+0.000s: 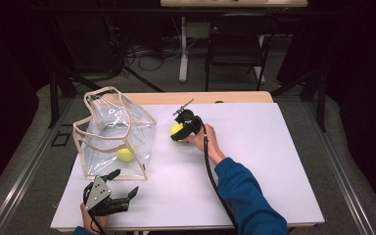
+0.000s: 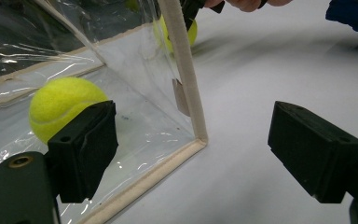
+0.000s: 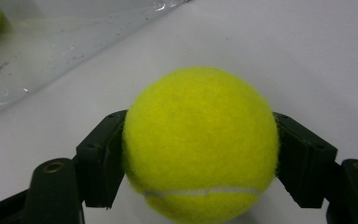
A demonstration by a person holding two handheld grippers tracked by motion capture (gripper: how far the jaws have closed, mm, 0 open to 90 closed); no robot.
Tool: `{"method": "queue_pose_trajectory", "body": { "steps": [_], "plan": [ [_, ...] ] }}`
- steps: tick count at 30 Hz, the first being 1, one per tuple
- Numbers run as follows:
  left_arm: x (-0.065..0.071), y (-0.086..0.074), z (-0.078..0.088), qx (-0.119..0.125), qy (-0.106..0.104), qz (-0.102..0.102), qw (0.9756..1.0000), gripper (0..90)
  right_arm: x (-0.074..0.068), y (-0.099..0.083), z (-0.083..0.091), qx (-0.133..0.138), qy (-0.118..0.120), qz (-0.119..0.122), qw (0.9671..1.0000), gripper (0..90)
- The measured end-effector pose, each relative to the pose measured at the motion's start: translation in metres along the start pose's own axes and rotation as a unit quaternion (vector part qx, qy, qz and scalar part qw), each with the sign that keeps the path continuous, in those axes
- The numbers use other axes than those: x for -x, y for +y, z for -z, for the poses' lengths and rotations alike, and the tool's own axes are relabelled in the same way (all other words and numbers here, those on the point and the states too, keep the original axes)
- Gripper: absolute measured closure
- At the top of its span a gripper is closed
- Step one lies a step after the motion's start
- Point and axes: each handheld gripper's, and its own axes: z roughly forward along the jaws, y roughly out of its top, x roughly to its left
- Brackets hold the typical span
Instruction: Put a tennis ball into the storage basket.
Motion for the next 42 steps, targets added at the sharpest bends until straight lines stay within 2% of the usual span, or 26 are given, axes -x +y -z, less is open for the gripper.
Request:
{"method": "queue_pose_trajectory", "body": {
  "steps": [9, 11, 20, 30, 42],
  "plan": [
    [0.0, 0.0, 0.0, -0.001, 0.001, -0.001, 1.0, 15.9, -0.003, 0.002, 0.008, -0.002, -0.006, 0.012, 0.9999, 25.9],
    [0.0, 0.0, 0.0, -0.001, 0.001, -0.002, 1.0, 15.9, -0.004, 0.003, 0.01, -0.002, -0.009, 0.021, 0.9997, 26.0],
    [0.0, 0.0, 0.0, 0.0, 0.0, -0.001, 1.0, 15.9, -0.009, 0.005, 0.022, -0.003, -0.011, 0.03, 0.9995, 26.0],
    [0.0, 0.0, 0.0, 0.0, 0.0, -0.002, 1.0, 15.8, -0.012, 0.006, 0.028, -0.01, -0.012, 0.038, 0.9991, 26.0],
    [0.0, 0.0, 0.0, 0.001, -0.001, -0.002, 1.0, 15.8, -0.016, 0.008, 0.041, -0.006, -0.016, 0.049, 0.9986, 26.1]
  ]
}}
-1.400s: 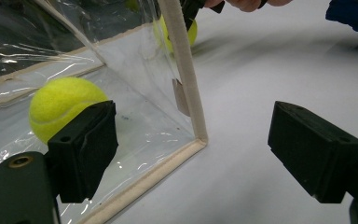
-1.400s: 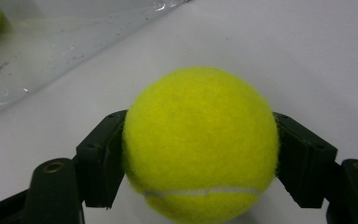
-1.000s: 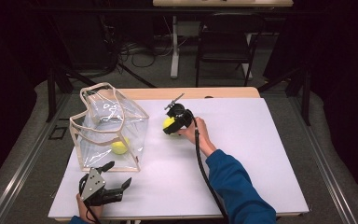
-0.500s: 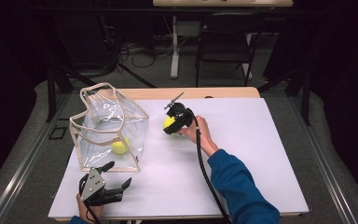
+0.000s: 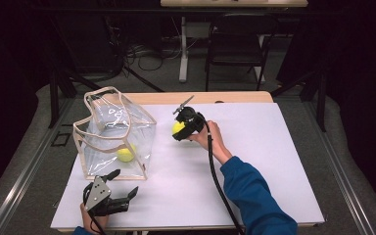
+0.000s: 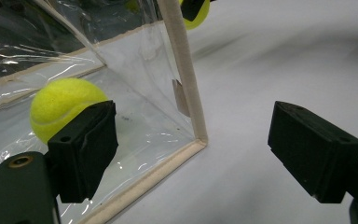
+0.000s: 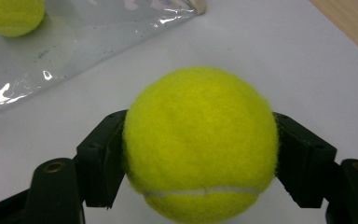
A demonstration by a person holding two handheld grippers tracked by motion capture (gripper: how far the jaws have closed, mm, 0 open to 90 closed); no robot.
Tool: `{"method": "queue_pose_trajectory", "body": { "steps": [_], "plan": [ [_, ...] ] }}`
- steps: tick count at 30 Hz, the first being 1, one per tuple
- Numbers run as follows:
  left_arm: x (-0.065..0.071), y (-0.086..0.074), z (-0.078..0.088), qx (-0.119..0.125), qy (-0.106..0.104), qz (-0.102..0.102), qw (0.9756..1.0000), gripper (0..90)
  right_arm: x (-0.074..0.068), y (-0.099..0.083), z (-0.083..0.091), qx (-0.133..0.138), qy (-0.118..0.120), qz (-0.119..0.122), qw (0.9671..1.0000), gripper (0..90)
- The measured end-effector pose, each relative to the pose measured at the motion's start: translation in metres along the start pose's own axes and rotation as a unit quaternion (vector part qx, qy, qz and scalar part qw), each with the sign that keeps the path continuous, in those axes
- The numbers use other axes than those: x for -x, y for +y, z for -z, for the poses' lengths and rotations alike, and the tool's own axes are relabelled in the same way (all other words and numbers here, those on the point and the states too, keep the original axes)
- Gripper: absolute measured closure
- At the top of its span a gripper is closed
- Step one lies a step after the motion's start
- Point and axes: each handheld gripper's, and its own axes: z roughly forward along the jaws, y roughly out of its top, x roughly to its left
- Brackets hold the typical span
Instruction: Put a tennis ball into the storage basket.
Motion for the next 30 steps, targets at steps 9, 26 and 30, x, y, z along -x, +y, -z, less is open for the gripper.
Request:
{"method": "queue_pose_trajectory", "body": {
  "steps": [9, 26, 30],
  "plan": [
    [0.0, 0.0, 0.0, -0.002, 0.001, 0.002, 1.0, 15.9, -0.003, 0.001, 0.009, 0.0, -0.002, 0.011, 0.9999, 26.2],
    [0.0, 0.0, 0.0, 0.0, 0.0, 0.0, 1.0, 15.8, -0.004, 0.004, 0.02, -0.001, -0.002, 0.018, 0.9998, 26.2],
    [0.0, 0.0, 0.0, 0.0, 0.0, 0.0, 1.0, 15.8, -0.005, 0.006, 0.024, 0.002, -0.001, 0.018, 0.9998, 26.2]
  ]
}}
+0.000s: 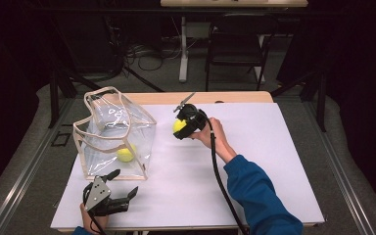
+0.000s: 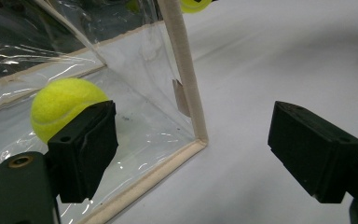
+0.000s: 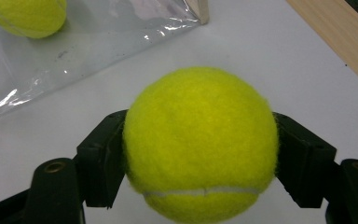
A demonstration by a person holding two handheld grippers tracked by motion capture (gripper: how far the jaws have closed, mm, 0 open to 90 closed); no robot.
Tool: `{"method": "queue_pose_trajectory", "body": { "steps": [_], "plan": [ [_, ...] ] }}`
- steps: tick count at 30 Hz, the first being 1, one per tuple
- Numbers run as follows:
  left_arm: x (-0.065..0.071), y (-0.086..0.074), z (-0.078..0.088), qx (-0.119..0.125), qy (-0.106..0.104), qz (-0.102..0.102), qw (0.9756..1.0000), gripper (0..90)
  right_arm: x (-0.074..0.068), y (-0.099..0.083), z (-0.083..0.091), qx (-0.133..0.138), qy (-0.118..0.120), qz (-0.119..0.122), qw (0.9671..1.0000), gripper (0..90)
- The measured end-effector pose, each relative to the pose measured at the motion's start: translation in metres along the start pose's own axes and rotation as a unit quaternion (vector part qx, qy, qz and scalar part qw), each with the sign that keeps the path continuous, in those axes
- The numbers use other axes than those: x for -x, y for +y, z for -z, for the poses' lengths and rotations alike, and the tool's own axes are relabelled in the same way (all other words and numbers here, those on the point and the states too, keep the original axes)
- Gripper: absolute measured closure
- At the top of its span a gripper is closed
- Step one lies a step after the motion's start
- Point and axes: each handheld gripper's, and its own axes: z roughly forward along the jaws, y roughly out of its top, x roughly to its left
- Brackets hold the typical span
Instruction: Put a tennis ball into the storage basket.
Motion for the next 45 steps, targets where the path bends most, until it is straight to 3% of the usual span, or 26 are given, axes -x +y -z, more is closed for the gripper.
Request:
{"method": "queue_pose_trajectory", "body": {
  "steps": [14, 22, 33, 45],
  "plan": [
    [0.0, 0.0, 0.0, -0.002, 0.001, 0.002, 1.0, 15.8, -0.005, 0.006, 0.013, 0.008, 0.006, 0.01, 0.9999, 26.3],
    [0.0, 0.0, 0.0, -0.001, 0.002, 0.001, 1.0, 15.8, -0.008, 0.01, 0.017, -0.003, 0.005, 0.018, 0.9998, 26.3],
    [0.0, 0.0, 0.0, 0.0, 0.001, -0.003, 1.0, 15.9, -0.009, 0.019, 0.028, 0.018, 0.011, 0.02, 0.9996, 26.3],
    [0.001, 0.0, -0.001, -0.003, 0.001, 0.0, 1.0, 15.8, -0.013, 0.024, 0.036, 0.024, 0.015, 0.026, 0.9993, 26.4]
  ]
}}
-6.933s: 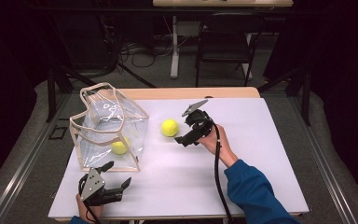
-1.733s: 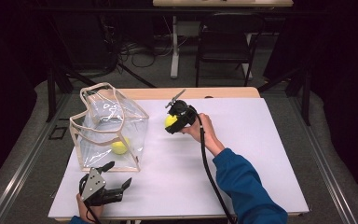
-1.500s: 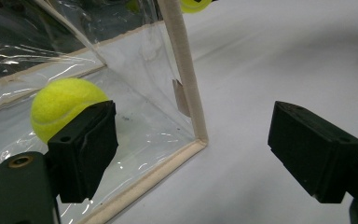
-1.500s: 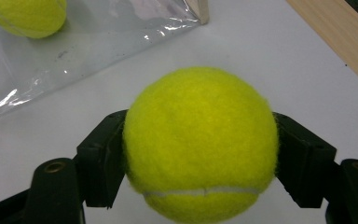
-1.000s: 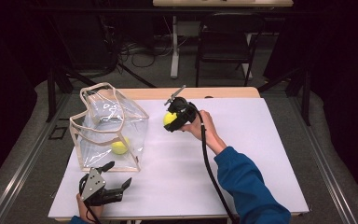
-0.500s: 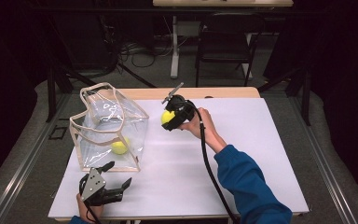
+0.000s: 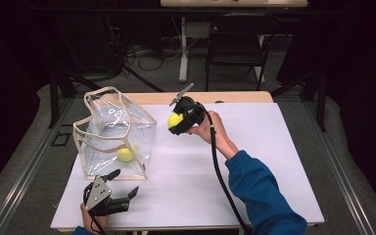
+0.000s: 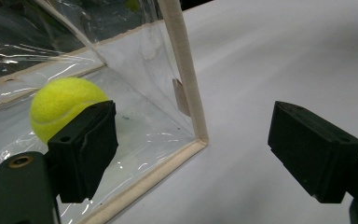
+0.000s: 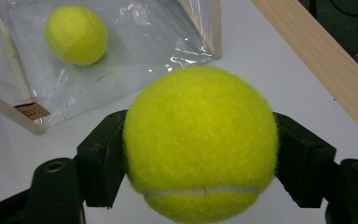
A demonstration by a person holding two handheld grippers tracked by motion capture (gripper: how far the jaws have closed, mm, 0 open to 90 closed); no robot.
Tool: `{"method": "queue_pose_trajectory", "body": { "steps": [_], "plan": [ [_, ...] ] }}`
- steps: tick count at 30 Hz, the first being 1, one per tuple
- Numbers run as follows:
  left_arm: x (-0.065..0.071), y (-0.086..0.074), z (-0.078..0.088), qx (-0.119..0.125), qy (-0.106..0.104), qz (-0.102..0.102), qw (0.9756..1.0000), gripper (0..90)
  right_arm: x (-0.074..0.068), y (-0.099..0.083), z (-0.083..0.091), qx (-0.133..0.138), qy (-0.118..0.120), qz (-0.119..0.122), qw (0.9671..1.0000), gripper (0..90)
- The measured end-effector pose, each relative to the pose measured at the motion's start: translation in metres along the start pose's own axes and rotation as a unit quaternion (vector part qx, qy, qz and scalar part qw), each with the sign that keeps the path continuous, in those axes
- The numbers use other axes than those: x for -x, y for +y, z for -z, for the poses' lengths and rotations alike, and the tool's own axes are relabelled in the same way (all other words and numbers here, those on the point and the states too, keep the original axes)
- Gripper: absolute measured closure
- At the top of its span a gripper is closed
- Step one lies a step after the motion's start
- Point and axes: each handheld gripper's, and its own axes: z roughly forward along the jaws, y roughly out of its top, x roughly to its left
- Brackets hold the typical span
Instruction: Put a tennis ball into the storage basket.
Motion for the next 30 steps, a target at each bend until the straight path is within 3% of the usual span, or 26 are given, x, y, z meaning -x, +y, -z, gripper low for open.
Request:
{"method": "queue_pose_trajectory", "body": {
  "steps": [30],
  "plan": [
    [-0.001, 0.0, 0.0, 0.001, 0.001, 0.001, 1.0, 15.8, -0.002, 0.018, 0.021, 0.015, -0.005, 0.009, 0.9998, 26.3]
  ]
}}
